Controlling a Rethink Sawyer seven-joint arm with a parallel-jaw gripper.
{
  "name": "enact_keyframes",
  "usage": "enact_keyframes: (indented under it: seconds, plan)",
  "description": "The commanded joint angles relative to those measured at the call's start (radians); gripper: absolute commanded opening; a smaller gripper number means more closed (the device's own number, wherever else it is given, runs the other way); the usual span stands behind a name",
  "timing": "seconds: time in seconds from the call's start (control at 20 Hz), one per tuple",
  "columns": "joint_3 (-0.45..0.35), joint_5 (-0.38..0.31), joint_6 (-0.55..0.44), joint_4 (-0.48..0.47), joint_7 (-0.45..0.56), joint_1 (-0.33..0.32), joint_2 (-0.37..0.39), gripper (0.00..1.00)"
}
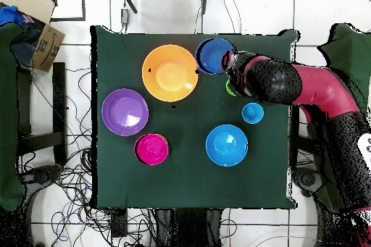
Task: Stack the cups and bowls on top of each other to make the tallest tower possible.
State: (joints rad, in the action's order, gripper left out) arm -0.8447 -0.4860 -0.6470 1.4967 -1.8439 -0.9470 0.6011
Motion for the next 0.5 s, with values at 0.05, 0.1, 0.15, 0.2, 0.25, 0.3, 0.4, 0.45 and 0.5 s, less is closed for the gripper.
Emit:
enact_keyframes:
  seconds: [0.05, 0.1, 0.15, 0.2, 0.25, 0.3, 0.4, 0.45, 0.5]
  plan:
    - [-0.050, 0.065, -0.123, 0.173, 0.091, 0.017, 0.118, 0.00]
    - [-0.059, 0.076, -0.117, 0.192, 0.085, 0.012, 0.131, 0.00]
    - [-0.063, 0.088, -0.118, 0.207, 0.079, 0.009, 0.145, 0.00]
    - [-0.068, 0.100, -0.119, 0.222, 0.073, 0.007, 0.159, 0.00]
    - [-0.073, 0.112, -0.120, 0.237, 0.067, 0.004, 0.173, 0.00]
    - [-0.083, 0.127, -0.119, 0.257, 0.063, -0.002, 0.183, 0.00]
    - [-0.103, 0.158, -0.115, 0.293, 0.052, -0.012, 0.204, 0.00]
    - [-0.110, 0.169, -0.108, 0.309, 0.045, -0.015, 0.212, 0.00]
    - [-0.116, 0.181, -0.105, 0.322, 0.038, -0.017, 0.221, 0.00]
